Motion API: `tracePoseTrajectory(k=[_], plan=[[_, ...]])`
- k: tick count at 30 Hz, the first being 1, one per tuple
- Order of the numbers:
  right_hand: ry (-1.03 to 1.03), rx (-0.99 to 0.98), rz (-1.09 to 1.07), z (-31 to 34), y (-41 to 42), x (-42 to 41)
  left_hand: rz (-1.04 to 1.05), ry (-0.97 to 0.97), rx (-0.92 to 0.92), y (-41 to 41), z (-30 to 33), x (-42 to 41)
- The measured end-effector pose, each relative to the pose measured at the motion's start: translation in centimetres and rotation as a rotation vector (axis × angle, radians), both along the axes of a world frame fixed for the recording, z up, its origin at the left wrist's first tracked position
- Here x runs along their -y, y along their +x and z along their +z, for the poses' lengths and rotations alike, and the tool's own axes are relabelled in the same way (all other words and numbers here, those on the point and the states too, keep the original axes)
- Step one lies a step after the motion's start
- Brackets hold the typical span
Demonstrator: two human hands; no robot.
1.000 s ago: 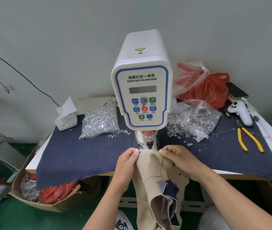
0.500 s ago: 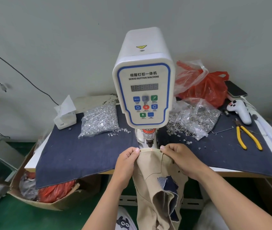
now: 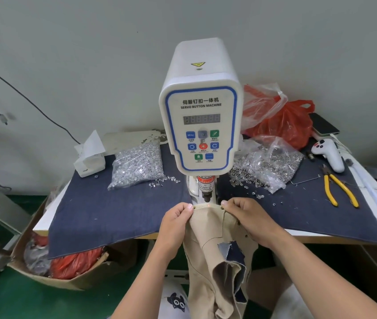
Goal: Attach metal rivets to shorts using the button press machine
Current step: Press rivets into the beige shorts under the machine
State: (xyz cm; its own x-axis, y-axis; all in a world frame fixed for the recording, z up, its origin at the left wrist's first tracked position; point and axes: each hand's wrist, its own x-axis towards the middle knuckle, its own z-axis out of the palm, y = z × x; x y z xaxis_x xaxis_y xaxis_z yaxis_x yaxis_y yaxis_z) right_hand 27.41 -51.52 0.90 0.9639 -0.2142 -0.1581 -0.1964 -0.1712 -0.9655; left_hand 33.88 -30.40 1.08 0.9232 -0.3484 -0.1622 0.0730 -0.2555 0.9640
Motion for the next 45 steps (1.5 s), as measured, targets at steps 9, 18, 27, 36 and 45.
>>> tracePoseTrajectory(k=[9,18,27,36,45], plan=[[0.009,-0.009,0.02,0.6,-0.2,0.0,-0.011,0.015,-0.001,0.2,-0.2,0.0],[-0.028,-0.028,0.027,0.7,-0.1,0.0,-0.032,-0.001,-0.002,0.3,-0.2,-0.1],[0.079,-0.053,0.154,1.2,-0.7,0.9,-0.085,-0.078,-0.038,-0.1,0.0,-1.0],[-0.017,0.047,0.373,3.5,-1.6,-1.2,-0.507,0.251,0.175,-2.0,3.5,-1.0],[-0.333,-0.127,0.69,4.9,-3.8,0.9,-0.266,-0.535,-0.366,-4.4,3.9,-3.1]])
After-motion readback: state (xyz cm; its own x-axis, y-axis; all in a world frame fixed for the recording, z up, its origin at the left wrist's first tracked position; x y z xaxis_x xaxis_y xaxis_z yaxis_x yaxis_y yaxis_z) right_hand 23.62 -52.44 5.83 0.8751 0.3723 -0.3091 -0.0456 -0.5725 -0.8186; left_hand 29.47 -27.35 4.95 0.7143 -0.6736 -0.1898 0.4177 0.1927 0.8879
